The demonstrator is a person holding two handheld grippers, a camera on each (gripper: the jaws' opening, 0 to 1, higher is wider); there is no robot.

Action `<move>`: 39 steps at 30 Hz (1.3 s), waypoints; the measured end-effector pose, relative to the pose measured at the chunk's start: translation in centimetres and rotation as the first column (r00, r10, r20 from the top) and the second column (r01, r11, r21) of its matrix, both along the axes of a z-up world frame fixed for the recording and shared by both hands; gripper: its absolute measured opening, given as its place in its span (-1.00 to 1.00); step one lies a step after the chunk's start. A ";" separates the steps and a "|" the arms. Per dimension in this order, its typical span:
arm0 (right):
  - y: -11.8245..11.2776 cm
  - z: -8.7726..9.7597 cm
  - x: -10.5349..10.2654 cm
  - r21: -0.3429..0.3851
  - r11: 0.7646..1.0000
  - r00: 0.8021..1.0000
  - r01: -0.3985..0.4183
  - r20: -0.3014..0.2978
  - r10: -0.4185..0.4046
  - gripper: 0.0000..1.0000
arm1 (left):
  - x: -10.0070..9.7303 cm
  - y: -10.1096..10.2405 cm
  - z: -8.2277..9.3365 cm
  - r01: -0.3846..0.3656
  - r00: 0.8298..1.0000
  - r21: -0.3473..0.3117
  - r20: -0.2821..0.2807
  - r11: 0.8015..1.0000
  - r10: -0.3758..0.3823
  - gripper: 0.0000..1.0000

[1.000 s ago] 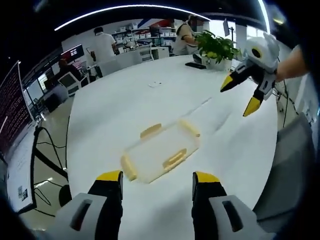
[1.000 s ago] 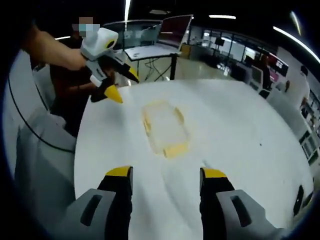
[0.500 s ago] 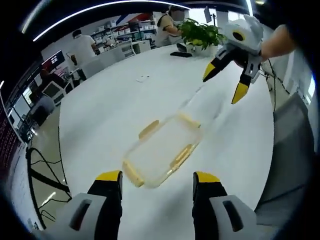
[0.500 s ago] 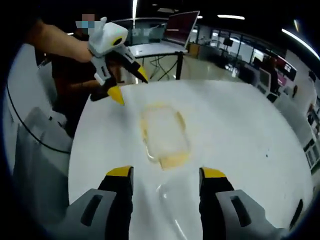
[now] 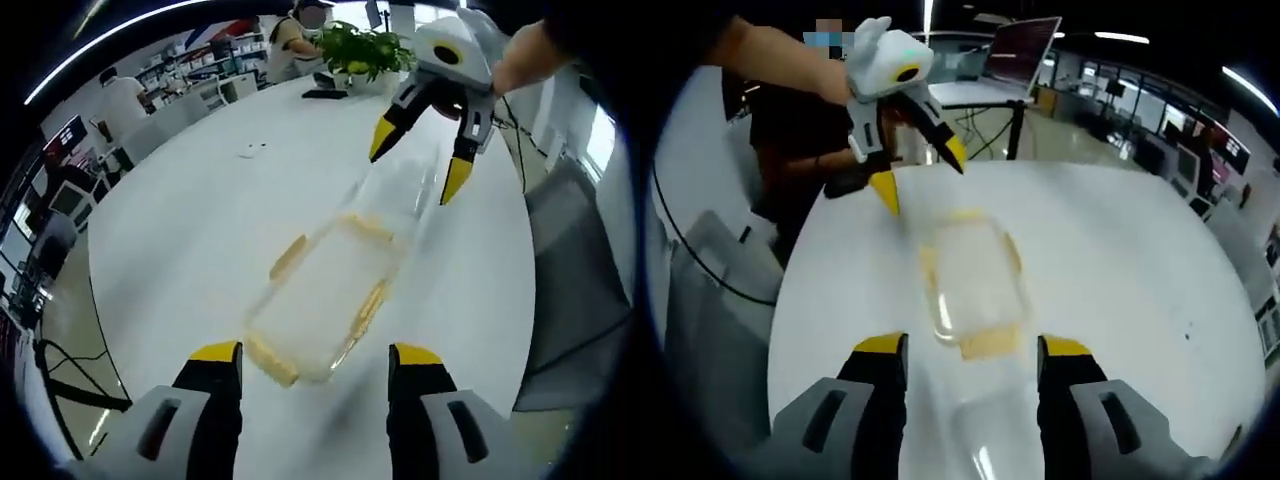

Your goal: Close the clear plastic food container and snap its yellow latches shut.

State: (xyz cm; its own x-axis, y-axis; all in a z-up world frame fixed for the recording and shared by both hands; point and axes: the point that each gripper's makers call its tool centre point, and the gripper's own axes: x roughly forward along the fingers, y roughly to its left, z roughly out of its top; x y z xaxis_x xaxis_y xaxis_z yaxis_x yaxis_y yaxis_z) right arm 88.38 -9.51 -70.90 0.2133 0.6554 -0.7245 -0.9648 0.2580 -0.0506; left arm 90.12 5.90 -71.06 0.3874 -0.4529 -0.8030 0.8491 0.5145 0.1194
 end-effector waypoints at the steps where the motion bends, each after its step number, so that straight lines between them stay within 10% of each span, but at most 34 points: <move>1: 0.1 -0.1 0.1 0.002 1.000 1.000 -0.003 -0.001 0.003 -0.02 | 0.2 0.2 -0.1 0.014 1.000 0.022 -0.002 1.000 -0.014 0.07; 39: 1.4 -6.0 2.8 -0.174 0.969 0.984 -0.175 -0.071 0.165 0.00 | 2.8 0.4 -4.9 0.383 0.919 0.089 -0.137 0.919 -0.369 0.04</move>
